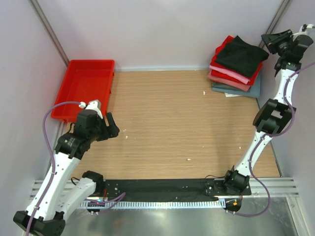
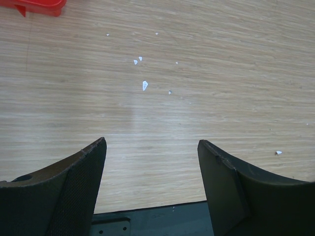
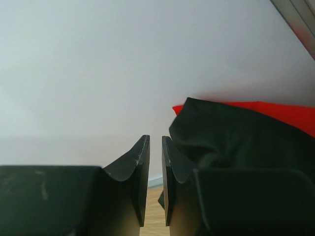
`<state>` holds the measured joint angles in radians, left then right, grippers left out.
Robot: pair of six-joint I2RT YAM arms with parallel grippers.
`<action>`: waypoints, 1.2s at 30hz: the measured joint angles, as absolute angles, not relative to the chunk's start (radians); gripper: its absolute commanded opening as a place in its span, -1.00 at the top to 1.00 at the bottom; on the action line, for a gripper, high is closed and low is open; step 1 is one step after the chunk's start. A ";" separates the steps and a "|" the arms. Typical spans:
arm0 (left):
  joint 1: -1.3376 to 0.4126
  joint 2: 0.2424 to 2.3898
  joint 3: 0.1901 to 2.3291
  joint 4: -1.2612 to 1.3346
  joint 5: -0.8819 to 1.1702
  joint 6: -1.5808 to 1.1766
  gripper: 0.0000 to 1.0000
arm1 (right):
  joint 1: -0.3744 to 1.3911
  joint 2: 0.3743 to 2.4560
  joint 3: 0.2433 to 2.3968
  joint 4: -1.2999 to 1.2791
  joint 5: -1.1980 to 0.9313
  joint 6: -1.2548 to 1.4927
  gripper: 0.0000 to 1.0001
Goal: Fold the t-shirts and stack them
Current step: Neatly place the folded tshirt to the corner, then reset both grippers
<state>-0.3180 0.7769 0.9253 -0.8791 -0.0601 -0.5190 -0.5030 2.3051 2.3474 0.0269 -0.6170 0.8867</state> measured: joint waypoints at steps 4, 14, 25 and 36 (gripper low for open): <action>-0.318 0.778 0.925 -0.879 -0.060 -0.519 -0.52 | -0.486 2.357 2.345 0.025 -0.609 0.851 0.63; -0.318 0.788 0.925 -0.879 -0.061 -0.519 -0.52 | -0.479 2.343 2.174 0.032 -0.517 0.707 0.69; -0.318 0.788 0.925 -0.879 -0.072 -0.519 -0.53 | -0.479 2.332 2.155 0.028 -0.512 0.708 0.14; -0.318 0.785 0.925 -0.879 -0.072 -0.519 -0.53 | -0.505 1.988 2.022 -0.115 -0.476 0.818 -0.47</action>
